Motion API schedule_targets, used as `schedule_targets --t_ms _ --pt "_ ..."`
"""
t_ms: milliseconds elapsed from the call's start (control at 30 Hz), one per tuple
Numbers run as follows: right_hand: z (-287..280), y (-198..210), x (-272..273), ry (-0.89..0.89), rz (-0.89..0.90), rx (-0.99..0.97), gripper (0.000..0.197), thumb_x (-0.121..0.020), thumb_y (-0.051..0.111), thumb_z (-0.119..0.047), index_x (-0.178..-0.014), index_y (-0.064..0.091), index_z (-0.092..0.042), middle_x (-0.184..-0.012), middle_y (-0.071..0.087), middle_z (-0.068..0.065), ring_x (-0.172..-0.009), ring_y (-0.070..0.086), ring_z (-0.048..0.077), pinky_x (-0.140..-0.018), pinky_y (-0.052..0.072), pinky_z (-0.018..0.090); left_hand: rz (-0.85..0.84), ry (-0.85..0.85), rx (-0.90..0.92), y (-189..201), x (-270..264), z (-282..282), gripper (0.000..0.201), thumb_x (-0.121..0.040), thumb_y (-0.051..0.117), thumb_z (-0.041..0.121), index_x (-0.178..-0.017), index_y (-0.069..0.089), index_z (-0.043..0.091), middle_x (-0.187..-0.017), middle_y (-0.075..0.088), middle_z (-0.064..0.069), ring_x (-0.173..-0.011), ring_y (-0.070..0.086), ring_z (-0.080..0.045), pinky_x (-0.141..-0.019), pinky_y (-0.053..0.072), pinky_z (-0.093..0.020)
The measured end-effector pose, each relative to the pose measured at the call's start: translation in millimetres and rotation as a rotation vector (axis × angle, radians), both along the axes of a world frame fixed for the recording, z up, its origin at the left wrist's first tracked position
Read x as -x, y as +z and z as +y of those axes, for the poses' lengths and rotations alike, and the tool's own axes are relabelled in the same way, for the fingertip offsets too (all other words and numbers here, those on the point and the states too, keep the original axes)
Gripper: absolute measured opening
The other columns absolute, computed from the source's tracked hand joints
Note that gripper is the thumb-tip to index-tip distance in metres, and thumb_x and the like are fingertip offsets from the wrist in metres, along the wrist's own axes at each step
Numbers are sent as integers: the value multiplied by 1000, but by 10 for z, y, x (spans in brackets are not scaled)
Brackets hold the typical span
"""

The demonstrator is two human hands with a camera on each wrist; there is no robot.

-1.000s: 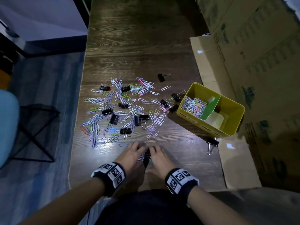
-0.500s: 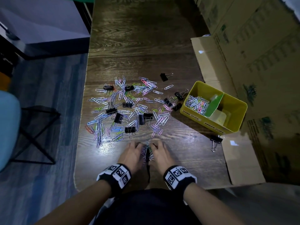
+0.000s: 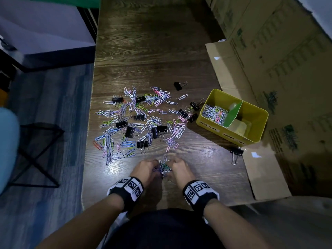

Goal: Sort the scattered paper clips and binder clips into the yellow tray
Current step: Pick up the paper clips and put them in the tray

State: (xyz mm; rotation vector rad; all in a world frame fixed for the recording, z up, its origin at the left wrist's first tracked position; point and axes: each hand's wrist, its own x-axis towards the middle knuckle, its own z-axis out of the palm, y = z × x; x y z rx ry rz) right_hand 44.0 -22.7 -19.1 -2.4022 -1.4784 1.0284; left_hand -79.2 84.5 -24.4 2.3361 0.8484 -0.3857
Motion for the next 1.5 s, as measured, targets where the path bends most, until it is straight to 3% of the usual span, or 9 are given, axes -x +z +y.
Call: schedule_targets --t_ms 333,500,633,767,900,1000,1200,1367,1500 --pt "21 5 -223 -244 164 20 19 -86 62 -12 -103 71 -15 -103 69 12 -94 65 25 -83 49 25 -33 -75 56 -9 40 194 5 -85 62 20 -87 63 15 -82 57 3 -73 52 -15 -69 44 -25" --pt "-34 155 -353 -426 321 -105 31 -78 74 -15 -109 70 -8 -116 67 7 -108 61 16 -94 36 12 -54 113 319 31 11 301 13 -83 66 14 -75 58 19 -69 56 9 -63 53 -6 -62 45 -15" --pt "-104 325 -504 -549 501 -215 31 -74 77 -8 -105 71 -6 -116 67 7 -112 58 11 -101 38 18 -107 334 670 157 -32 440 16 -83 65 6 -70 57 10 -69 61 -5 -69 61 -20 -63 56 -31" --pt "-156 488 -675 -745 611 -307 22 -72 79 -8 -92 74 -15 -91 73 4 -91 68 19 -85 54 33 -170 369 843 439 -210 610 9 -79 67 6 -73 60 5 -74 64 -18 -72 58 -30 -61 55 -31" --pt "-204 703 -931 -783 594 -504 24 -70 79 -5 -86 74 -22 -82 70 -13 -73 65 -2 -71 52 18 -240 238 889 848 -701 726 12 -78 66 11 -80 58 2 -75 65 -16 -67 61 -23 -60 53 -27" --pt "-199 892 -1209 -873 580 -622 26 -69 78 -4 -80 73 -28 -84 71 -11 -73 68 3 -64 52 15 -336 132 908 1109 -1231 699 9 -81 63 2 -85 57 -4 -74 63 -15 -58 61 -14 -54 51 -23" --pt "-107 1278 -1833 -938 347 -780 31 -70 80 -8 -98 71 -13 -82 70 -7 -73 66 1 -72 54 16 -385 145 643 1120 -2349 445 13 -81 66 2 -87 61 12 -68 64 -17 -54 58 -24 -52 49 -32" --pt "83 1293 -2288 -914 158 -721 29 -69 82 -15 -96 75 -10 -82 70 -1 -70 62 5 -71 52 15 -98 -128 34 908 -2808 191 23 -78 65 19 -99 64 10 -99 66 -14 -93 63 -28 -80 49 -30" --pt "191 1135 -2474 -812 58 -542 27 -72 81 -19 -98 74 -12 -91 72 3 -81 65 11 -84 52 21 -64 -234 6 865 -2829 167 22 -84 57 19 -102 64 9 -104 65 -17 -99 60 -33 -80 46 -31"
